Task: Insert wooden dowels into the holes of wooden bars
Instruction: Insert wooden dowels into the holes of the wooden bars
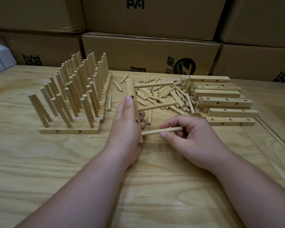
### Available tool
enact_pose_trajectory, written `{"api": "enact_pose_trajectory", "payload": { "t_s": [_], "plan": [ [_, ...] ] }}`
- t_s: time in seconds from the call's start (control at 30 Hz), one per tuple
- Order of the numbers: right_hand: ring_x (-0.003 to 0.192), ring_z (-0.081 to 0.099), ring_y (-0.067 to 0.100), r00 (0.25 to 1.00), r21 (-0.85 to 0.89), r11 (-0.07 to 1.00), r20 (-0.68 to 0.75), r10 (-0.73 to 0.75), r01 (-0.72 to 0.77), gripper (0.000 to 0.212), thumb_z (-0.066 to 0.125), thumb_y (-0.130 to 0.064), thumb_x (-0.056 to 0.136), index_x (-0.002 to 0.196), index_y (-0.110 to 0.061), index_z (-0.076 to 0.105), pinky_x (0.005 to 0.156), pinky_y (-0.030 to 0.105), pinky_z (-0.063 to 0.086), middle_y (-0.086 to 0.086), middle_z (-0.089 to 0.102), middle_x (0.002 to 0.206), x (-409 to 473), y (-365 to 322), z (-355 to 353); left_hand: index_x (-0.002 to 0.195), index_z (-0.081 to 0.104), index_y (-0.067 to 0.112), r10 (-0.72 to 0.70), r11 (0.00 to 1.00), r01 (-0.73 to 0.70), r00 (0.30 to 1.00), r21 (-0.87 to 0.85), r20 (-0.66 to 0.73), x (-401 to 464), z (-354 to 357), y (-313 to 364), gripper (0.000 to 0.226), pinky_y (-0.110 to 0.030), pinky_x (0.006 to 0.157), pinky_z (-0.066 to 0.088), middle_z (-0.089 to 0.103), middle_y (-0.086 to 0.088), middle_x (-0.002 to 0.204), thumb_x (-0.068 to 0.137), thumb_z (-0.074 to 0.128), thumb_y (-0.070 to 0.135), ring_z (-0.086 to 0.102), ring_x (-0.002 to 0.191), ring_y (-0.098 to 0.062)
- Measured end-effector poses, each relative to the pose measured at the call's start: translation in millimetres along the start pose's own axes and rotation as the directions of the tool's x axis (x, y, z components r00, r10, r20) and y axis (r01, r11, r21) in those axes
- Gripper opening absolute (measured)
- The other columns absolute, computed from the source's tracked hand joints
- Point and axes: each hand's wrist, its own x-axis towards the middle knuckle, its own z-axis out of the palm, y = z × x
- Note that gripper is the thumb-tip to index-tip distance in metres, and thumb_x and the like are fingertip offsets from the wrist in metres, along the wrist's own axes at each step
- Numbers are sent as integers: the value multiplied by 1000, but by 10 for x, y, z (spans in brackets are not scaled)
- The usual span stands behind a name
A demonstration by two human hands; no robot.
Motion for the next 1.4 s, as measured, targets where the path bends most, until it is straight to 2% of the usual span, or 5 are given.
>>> {"api": "enact_pose_trajectory", "payload": {
  "t_s": [0.33, 0.97, 1.1, 1.23, 1.4],
  "plan": [
    [80, 65, -14, 994, -157, 986, 99, -35, 50, 27, 75, -26, 88, 78, -49, 67, 69, 1, 42, -34, 69, 82, -33, -99, 117, 89, 66, 21, 37, 997, -40, 998, 60, 43, -3, 36, -73, 48, -22, 47, 41, 56, 6, 65, 103, 37, 58, 45, 53, -9],
    [90, 67, -10, 995, -113, 994, 99, 17, -6, 18, 70, -21, 92, 95, -37, 77, 82, 13, 52, -30, 72, 94, -62, -90, 178, 74, 64, 33, 161, 982, -172, 979, 76, 126, -39, 29, -122, 47, -20, 45, 39, 52, 11, 62, 95, 36, 64, 43, 53, -5],
    [83, 66, -11, 996, -128, 992, 92, 1, 10, 21, 72, -21, 90, 85, -42, 73, 73, 6, 47, -30, 72, 87, -56, -102, 168, 83, 61, 25, 162, 984, -167, 983, 57, 90, -38, 50, -137, 47, -19, 44, 38, 51, 12, 59, 100, 35, 61, 43, 52, -4],
    [71, 63, 5, 999, -98, 995, -2, 34, -34, 6, 74, -35, 87, 92, -35, 70, 64, 21, 49, -12, 68, 83, -22, -82, 114, 88, 59, 22, 180, 980, -180, 984, 84, 18, -33, 52, -141, 46, -20, 47, 42, 54, 10, 62, 105, 32, 55, 46, 53, -4],
    [61, 54, 5, 973, 178, 980, -196, 122, -87, 38, 53, -60, 86, 94, -26, 68, 54, 19, 41, -10, 61, 74, -20, -42, 69, 88, 57, 22, 123, 992, -122, 992, 41, -40, -9, 57, -100, 44, -20, 45, 39, 52, 6, 64, 105, 33, 55, 43, 51, -9]
  ]
}}
